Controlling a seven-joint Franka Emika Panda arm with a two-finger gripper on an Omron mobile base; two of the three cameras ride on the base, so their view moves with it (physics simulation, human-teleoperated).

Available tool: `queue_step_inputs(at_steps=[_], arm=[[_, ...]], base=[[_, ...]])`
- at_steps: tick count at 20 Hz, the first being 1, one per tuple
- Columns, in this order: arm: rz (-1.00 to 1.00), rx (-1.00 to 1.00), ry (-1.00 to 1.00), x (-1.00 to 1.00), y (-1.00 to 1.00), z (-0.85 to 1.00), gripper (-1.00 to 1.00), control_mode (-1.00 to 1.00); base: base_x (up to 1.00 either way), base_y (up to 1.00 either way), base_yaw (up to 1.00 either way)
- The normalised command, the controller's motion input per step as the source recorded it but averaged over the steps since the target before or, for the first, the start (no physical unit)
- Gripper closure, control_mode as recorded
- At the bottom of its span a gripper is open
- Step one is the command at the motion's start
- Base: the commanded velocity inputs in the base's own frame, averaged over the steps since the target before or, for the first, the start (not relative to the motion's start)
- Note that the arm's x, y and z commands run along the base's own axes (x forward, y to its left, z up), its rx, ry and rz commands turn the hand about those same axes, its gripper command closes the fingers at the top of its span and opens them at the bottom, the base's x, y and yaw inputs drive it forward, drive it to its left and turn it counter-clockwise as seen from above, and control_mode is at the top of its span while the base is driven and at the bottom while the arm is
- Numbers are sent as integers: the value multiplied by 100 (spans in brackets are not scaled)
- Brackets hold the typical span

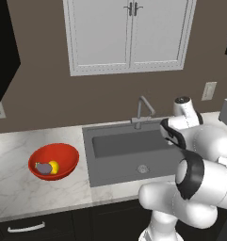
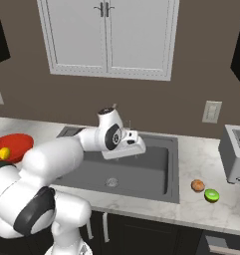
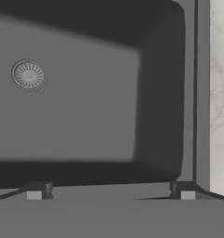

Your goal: There is a mixed pile of frozen fruits and vegetables on the counter. Locate all the frozen vegetables and place the items in a bowl on the counter. Take all the frozen fruits and defrost them in a running sink.

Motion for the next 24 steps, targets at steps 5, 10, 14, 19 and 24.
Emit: queue_step_inputs(at_steps=[5, 10, 14, 19, 24], arm=[[0, 0, 0, 0, -57, 0, -100, -100], [0, 0, 0, 0, -55, 0, -100, -100], [0, 0, 0, 0, -54, -1, -100, -100], [0, 0, 0, 0, -52, 0, -100, -100], [0, 0, 0, 0, -49, 0, -100, -100]], base=[[0, 0, 0], [0, 0, 0], [0, 0, 0], [0, 0, 0], [0, 0, 0]])
